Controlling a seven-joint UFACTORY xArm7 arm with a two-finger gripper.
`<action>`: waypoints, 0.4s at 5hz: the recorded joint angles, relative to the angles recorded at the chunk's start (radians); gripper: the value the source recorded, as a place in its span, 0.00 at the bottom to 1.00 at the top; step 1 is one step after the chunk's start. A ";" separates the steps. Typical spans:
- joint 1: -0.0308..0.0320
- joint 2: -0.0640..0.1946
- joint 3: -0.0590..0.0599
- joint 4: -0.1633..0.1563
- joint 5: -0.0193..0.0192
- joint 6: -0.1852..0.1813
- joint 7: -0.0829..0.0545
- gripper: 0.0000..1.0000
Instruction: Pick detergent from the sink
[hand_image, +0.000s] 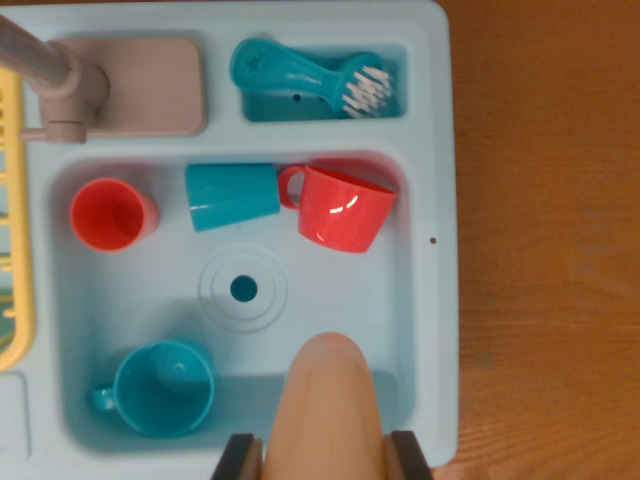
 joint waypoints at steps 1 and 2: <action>0.0000 0.000 0.000 0.000 0.0000 0.000 0.000 1.00; 0.0004 -0.008 0.000 0.019 -0.0001 0.027 -0.001 1.00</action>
